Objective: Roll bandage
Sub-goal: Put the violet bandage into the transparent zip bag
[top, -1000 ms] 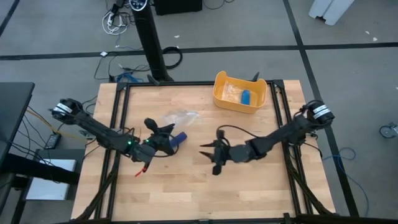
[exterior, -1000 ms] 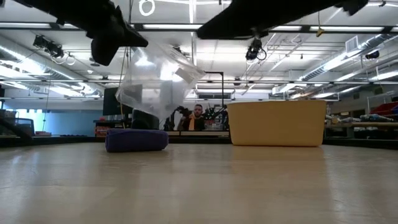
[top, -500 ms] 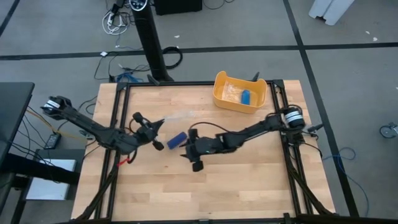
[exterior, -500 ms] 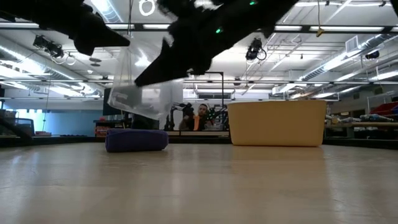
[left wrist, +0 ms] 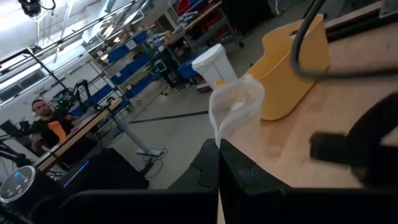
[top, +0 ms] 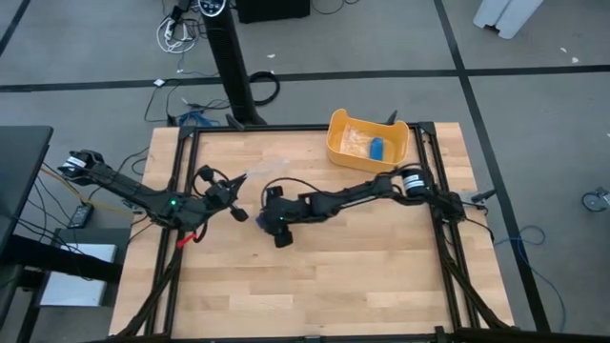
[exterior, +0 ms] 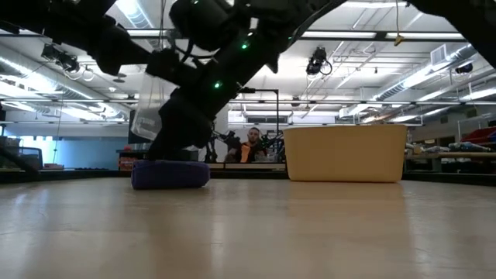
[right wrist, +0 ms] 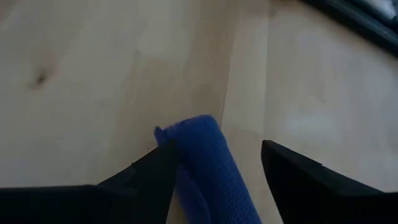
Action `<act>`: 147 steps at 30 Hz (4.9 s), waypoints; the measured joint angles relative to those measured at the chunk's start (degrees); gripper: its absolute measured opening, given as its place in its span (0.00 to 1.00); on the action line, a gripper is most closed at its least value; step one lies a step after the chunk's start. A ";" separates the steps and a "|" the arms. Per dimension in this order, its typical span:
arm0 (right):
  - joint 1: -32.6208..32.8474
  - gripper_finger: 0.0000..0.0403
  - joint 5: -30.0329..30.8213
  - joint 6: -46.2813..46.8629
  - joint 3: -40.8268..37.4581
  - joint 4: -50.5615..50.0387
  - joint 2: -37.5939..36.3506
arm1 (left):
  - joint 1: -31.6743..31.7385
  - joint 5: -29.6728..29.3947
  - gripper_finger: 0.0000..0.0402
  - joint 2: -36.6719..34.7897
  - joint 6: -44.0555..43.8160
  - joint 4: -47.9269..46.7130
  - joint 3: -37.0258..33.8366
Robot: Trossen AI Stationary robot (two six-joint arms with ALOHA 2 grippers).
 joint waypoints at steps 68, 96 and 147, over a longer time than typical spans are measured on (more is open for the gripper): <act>5.71 0.12 0.30 -7.59 -18.27 23.84 -34.48 | -0.15 31.85 0.00 0.07 -12.52 15.49 0.02; 5.33 0.12 1.93 -7.61 -19.47 28.24 -34.29 | -0.15 30.60 0.00 0.07 -14.08 21.62 0.02; 5.18 0.12 14.71 -0.22 -21.94 14.52 -31.88 | -2.40 26.55 0.00 6.56 -9.77 29.97 0.76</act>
